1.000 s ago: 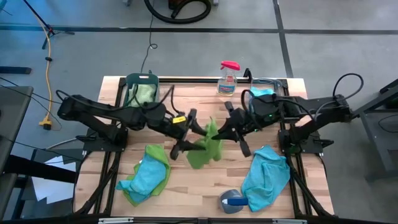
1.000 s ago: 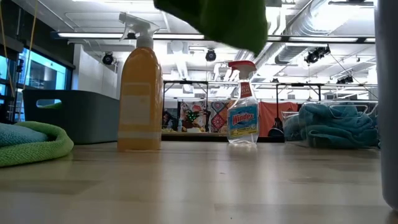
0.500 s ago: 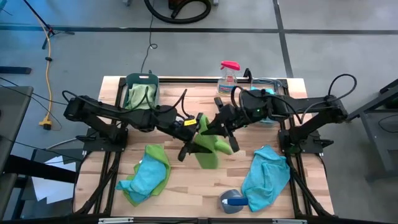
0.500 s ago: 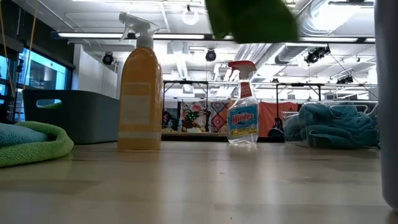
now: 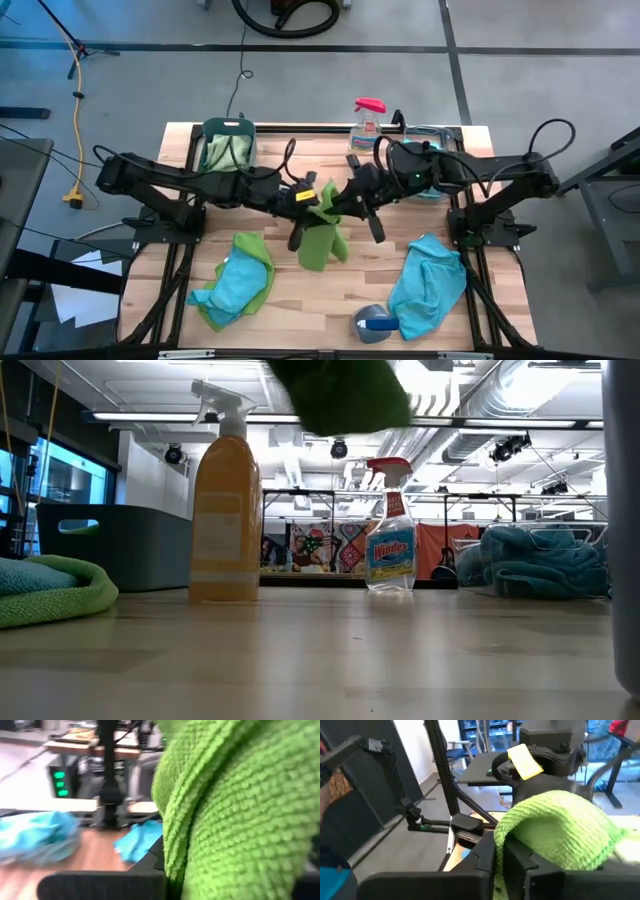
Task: Sort microfiber towel by color & place in baskets
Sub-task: Put the green microfiber towel into the green bin
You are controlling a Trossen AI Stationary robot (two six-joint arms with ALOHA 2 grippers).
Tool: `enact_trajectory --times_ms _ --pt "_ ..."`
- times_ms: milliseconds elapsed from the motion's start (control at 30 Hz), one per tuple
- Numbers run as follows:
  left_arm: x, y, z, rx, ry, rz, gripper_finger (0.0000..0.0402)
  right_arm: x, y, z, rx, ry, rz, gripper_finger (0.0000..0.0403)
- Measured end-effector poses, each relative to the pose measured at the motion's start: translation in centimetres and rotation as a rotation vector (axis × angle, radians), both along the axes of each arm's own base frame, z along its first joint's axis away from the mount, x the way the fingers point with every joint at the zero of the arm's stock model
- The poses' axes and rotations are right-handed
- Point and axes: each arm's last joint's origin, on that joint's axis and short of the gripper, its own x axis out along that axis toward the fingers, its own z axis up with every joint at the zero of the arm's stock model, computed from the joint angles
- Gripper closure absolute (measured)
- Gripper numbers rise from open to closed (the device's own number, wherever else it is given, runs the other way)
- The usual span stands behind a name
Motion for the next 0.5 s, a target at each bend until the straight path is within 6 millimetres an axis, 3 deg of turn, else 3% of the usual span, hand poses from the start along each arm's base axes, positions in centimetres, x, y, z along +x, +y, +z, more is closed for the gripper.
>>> enact_trajectory --times_ms 133,300,500 --pt "-1.8 0.7 0.7 0.043 0.064 0.081 0.0398 -0.9 -0.3 0.2 0.038 0.042 -0.017 0.0338" --pt "-4.8 1.6 2.4 0.084 0.08 0.174 0.04 -2.7 -0.7 0.4 0.025 0.111 -0.095 0.0252" --pt "-10.2 3.0 5.6 0.192 0.011 0.463 0.0401 -5.1 -1.4 1.2 -0.013 0.128 -0.199 0.0169"
